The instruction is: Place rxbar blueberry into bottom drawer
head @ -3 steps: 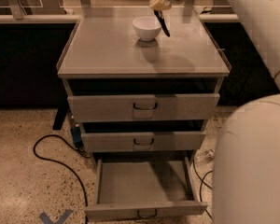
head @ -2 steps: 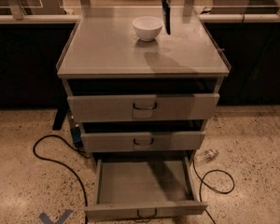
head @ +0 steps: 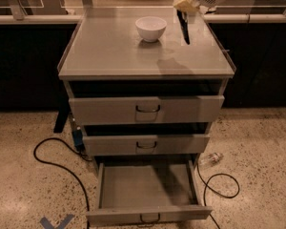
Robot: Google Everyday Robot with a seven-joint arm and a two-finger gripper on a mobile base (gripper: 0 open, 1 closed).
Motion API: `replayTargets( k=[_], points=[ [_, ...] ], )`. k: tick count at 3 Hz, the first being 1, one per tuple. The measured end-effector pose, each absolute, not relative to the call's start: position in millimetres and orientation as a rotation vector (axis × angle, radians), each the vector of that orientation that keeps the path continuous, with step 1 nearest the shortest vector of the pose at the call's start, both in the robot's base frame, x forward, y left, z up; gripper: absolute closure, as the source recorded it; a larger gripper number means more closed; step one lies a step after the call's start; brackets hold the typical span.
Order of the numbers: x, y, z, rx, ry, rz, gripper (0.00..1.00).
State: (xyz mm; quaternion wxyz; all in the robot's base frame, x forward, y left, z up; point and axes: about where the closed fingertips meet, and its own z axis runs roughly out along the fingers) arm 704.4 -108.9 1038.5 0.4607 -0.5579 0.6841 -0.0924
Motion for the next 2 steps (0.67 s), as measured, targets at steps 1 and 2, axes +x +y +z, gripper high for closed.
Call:
replayTargets(
  k=[1, 2],
  points=[
    [677, -107, 1034, -1.382, 1.703, -0.217, 1.0],
    [603, -96, 1053, -1.348, 1.682, -0.197, 1.0]
  ],
)
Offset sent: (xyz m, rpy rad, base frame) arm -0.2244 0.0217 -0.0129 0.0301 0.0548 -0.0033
